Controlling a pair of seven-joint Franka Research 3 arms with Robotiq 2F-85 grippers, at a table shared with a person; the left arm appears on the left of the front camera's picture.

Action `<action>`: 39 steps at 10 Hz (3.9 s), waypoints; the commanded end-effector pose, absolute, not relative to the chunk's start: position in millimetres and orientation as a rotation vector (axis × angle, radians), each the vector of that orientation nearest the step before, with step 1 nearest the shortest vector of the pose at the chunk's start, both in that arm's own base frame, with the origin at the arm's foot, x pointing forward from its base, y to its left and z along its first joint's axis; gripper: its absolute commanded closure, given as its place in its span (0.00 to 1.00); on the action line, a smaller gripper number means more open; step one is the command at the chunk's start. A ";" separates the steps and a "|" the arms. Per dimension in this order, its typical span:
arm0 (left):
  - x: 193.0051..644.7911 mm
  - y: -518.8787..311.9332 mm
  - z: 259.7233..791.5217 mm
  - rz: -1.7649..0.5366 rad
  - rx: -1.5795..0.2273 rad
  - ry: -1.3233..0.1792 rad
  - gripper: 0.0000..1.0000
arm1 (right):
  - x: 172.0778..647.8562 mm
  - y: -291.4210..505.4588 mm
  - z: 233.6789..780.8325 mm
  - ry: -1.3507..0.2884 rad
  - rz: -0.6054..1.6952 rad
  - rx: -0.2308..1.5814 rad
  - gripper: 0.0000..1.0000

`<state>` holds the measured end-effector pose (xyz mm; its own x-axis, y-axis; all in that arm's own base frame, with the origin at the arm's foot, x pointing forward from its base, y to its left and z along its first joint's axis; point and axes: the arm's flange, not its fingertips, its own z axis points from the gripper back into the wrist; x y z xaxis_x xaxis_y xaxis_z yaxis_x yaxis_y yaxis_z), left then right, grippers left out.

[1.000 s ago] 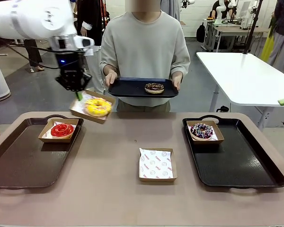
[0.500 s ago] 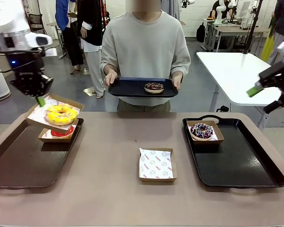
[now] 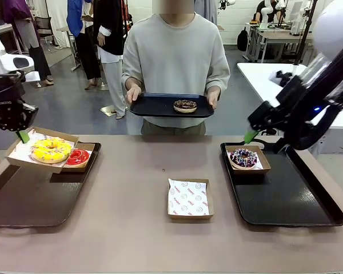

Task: Individually package the donuts and arrange them on the tray.
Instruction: Place the picked Paper togo box on the Handle tray while simultaneously picking up another Paper togo box from the table with the other hand.

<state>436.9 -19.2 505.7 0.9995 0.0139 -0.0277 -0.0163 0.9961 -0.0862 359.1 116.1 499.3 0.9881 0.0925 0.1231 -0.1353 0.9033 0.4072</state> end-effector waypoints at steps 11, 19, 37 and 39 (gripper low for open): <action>436.9 -12.5 496.0 0.025 -0.081 0.035 0.99 | 369.7 134.7 474.5 -0.056 0.113 0.412 0.00; 414.3 22.4 448.1 0.026 -0.080 -0.063 0.99 | 351.8 196.8 434.3 -0.019 0.028 0.196 0.00; 431.6 8.8 401.2 0.018 -0.030 -0.003 0.99 | 378.4 270.3 344.6 -0.061 -0.036 -0.018 0.00; 432.8 -3.0 396.3 0.007 0.010 -0.018 0.99 | 378.7 278.5 333.0 -0.074 -0.060 -0.066 0.00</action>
